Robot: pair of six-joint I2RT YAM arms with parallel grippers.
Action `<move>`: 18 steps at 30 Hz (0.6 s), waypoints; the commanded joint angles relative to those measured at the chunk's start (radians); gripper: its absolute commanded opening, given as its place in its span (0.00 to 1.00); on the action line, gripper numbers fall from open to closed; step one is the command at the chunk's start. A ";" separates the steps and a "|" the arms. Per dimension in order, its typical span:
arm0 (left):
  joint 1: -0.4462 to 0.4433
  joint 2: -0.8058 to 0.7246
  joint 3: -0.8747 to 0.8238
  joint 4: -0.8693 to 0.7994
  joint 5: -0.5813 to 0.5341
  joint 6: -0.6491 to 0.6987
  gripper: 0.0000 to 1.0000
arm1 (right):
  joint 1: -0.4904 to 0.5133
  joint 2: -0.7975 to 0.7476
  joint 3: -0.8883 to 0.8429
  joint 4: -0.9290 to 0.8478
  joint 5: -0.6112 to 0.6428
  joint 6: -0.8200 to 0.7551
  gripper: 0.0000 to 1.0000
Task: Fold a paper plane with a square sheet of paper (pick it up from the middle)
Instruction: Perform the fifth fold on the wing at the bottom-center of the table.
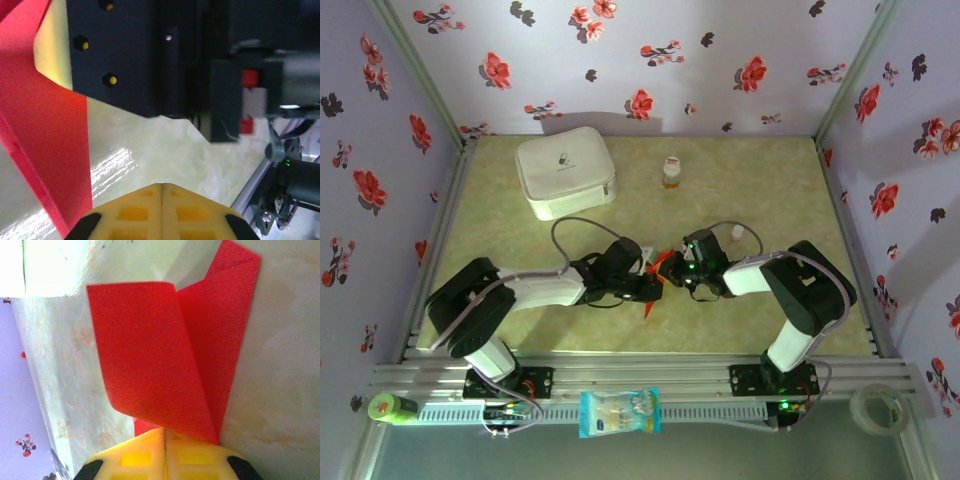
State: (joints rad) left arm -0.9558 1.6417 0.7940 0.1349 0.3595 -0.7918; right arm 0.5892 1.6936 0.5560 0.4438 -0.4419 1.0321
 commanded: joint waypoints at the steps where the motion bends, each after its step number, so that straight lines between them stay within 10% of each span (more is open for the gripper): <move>1: 0.000 0.064 0.027 0.009 0.027 -0.012 0.06 | 0.034 0.084 0.010 -0.048 0.082 -0.001 0.08; 18: -0.014 0.014 -0.163 -0.033 0.024 -0.052 0.06 | 0.034 0.095 0.010 -0.054 0.082 -0.006 0.08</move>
State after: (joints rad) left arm -0.9558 1.6764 0.6674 0.2005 0.3691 -0.8333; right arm 0.5900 1.6985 0.5575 0.4438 -0.4423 1.0321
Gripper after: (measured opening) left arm 0.060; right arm 0.076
